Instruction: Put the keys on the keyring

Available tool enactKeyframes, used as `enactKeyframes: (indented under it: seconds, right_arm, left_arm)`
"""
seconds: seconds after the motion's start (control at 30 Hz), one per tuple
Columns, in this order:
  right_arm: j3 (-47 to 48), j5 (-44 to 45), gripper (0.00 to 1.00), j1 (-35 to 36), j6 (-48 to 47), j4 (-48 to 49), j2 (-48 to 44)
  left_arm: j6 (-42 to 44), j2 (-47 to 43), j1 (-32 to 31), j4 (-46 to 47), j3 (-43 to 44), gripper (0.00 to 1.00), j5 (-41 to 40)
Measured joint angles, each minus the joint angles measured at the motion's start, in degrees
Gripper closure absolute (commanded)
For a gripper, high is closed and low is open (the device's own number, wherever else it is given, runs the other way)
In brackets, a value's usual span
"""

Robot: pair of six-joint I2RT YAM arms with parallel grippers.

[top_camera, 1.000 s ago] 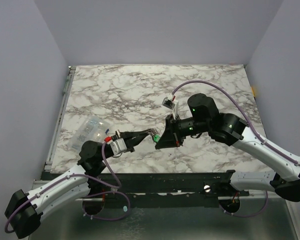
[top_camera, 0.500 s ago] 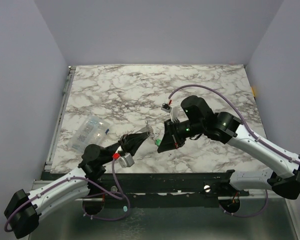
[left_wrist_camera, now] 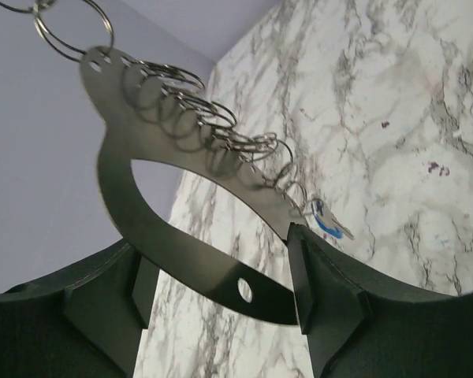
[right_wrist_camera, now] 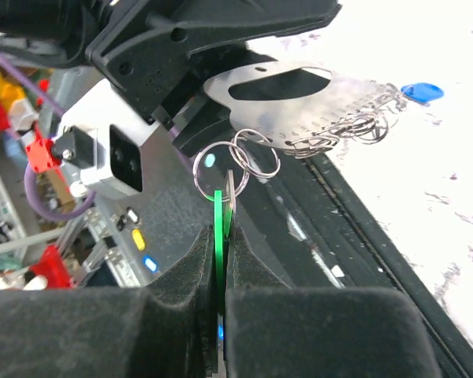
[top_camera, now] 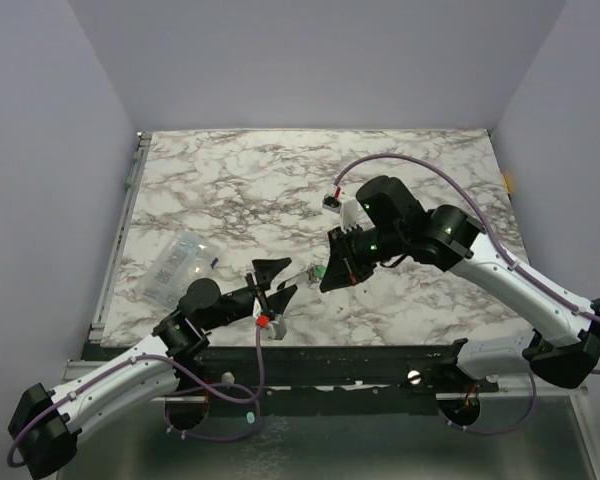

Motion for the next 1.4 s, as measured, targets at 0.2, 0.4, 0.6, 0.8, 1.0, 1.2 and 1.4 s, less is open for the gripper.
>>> enactKeyframes:
  seconds: [0.2, 0.4, 0.6, 0.8, 1.0, 1.2, 1.4]
  right_arm:
    - [3.1, 12.5, 1.00, -0.5, -2.5, -4.1, 2.1]
    - [5.0, 25.9, 0.99, -3.1, -4.4, -6.6, 5.5]
    - [9.0, 31.1, 1.00, -5.3, -6.2, -6.8, 7.5]
    - [11.3, 31.8, 1.00, -6.5, -8.6, -5.6, 11.7]
    - [16.0, 30.7, 1.00, -7.6, -10.8, -4.8, 21.6]
    - [29.4, 26.2, 1.00, -7.7, -12.6, -4.6, 32.0]
    - [45.7, 21.4, 1.00, -7.7, -12.9, -4.3, 40.9]
  left_arm:
    - [1.3, -1.1, 0.7, -9.2, 3.1, 0.30, 0.3]
    - [-0.3, -4.8, 3.6, -10.4, 4.6, 0.32, 0.4]
    - [1.0, -6.0, 4.8, -11.3, 4.6, 0.32, -5.7]
    - [0.3, -7.7, 5.7, -7.6, 4.6, 0.33, -10.6]
    - [-1.0, -5.9, 6.8, -6.9, 4.6, 0.34, -12.7]
    - [-2.8, -5.7, 8.0, -5.2, 4.6, 0.34, -17.1]
    - [-4.1, -5.7, 9.2, -3.6, 4.6, 0.34, -19.2]
